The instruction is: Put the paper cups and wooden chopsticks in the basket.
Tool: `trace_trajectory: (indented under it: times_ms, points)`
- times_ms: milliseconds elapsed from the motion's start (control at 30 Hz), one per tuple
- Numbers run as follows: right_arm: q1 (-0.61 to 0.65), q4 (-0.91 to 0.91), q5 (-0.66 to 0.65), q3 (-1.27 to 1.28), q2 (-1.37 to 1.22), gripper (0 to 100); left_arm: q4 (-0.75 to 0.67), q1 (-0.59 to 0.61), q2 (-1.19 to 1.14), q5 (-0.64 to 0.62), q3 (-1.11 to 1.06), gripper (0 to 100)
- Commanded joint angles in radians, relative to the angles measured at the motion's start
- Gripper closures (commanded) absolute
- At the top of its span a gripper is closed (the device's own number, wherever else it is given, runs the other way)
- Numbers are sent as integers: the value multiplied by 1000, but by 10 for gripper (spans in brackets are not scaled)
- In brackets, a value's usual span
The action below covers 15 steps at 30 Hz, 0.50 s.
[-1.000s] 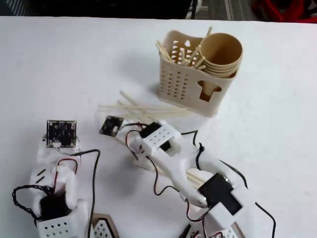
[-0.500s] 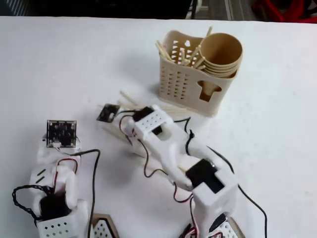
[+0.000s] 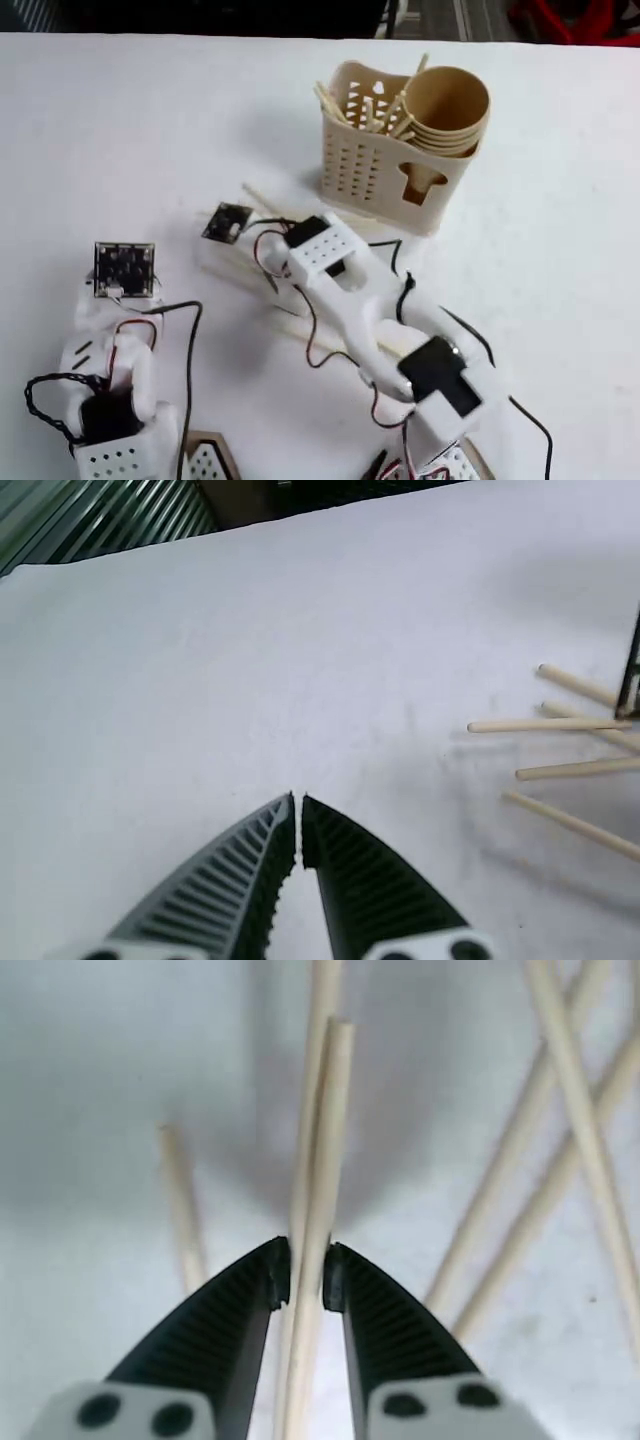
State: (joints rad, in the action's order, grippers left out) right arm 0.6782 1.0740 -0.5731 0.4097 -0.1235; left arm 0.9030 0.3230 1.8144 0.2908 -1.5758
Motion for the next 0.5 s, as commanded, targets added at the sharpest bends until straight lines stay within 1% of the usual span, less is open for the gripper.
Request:
trace_trajectory:
  times_ms: [0,100,200,367,467]
  points:
    - [-10,-39,-14,35,130,981,-25,10,8,-5,3,958]
    - [-12,-38,-14,41,174,981,-25,10,8,-5,3,958]
    - [-39,-36,-14,34,226,981,-25,10,8,-5,3,958]
    - [-96,-30,-12,-15,340,981,-23,10,8,-5,3,958]
    - [-107,-13,-8,-60,404,981,-23,10,8,-5,3,958]
